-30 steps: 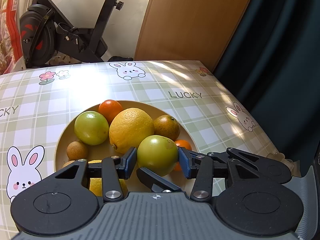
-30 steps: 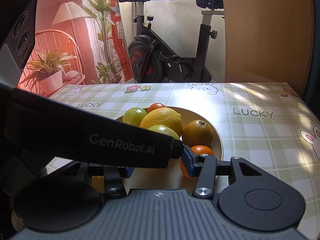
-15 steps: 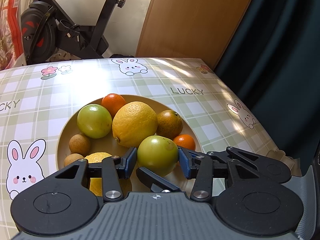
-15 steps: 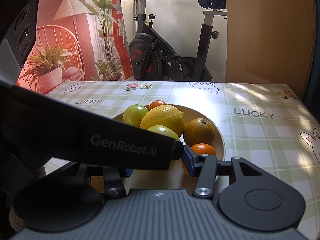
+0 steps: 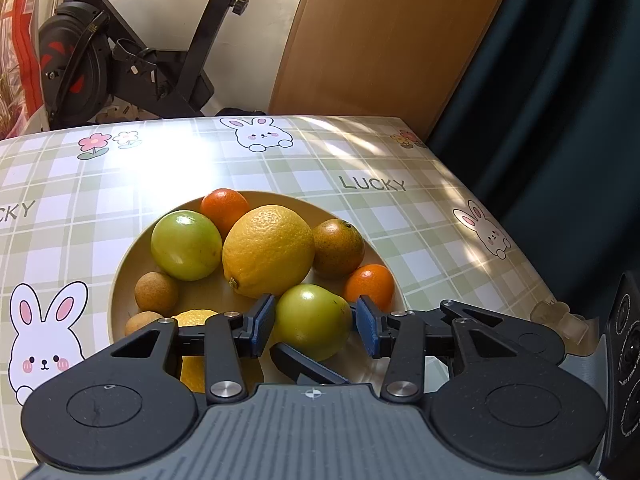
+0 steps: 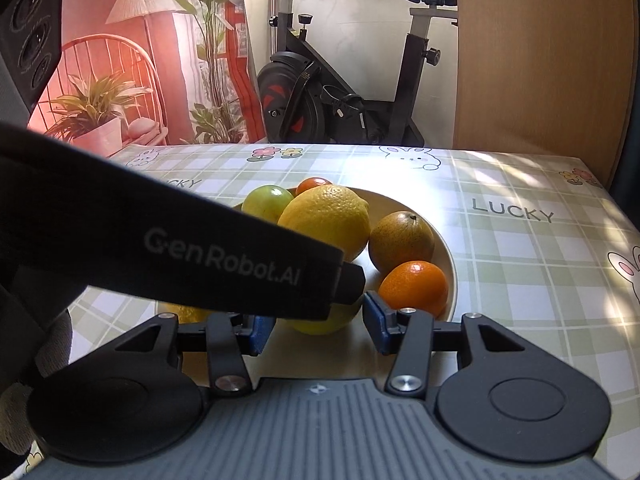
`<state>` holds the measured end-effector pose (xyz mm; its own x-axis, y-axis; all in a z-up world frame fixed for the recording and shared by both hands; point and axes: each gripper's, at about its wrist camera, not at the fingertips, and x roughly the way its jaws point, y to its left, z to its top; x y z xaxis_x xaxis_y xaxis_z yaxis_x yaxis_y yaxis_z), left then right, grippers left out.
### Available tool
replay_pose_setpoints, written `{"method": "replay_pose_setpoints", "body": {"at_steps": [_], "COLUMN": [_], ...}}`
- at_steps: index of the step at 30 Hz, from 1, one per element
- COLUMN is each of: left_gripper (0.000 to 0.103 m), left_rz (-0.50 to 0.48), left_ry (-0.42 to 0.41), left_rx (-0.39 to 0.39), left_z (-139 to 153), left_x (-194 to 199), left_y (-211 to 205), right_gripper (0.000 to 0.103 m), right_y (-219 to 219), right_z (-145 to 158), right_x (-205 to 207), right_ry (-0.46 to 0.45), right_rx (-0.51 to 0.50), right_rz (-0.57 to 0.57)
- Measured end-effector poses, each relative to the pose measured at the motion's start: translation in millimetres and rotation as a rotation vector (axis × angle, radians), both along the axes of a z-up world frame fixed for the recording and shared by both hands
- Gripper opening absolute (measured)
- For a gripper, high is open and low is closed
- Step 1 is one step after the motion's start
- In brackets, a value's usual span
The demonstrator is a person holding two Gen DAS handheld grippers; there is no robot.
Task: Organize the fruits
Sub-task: 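Lower the green-yellow fruit onto the plate and open the left tool, then move the left tool from the plate to the dark orange on the table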
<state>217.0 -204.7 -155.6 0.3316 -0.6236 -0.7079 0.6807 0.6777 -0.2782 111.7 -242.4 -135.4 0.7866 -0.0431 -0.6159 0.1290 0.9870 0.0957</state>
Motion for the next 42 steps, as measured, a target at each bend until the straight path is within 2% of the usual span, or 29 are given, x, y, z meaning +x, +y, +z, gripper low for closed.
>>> {"method": "replay_pose_setpoints", "body": {"at_steps": [9, 23, 34, 42], "left_gripper": [0.048, 0.05, 0.051, 0.051], "left_rz": [-0.004, 0.053, 0.122, 0.223], "left_ry": [-0.034, -0.128, -0.179, -0.166], "left_rx": [0.004, 0.013, 0.016, -0.005], "left_z": [9.5, 40.4, 51.9, 59.0], "left_x": [-9.3, -23.2, -35.7, -33.0], "left_y": [4.9, 40.2, 77.5, 112.2], "right_gripper": [0.051, 0.051, 0.051, 0.051], "right_y": [0.3, 6.3, 22.2, 34.0], "right_z": [1.8, 20.9, 30.3, 37.1], "right_x": [-0.7, -21.7, -36.7, -39.0], "right_ry": [0.014, -0.036, -0.073, -0.091], "right_rx": [0.003, 0.038, 0.107, 0.12], "right_rz": [-0.003, -0.045, -0.058, -0.046]}}
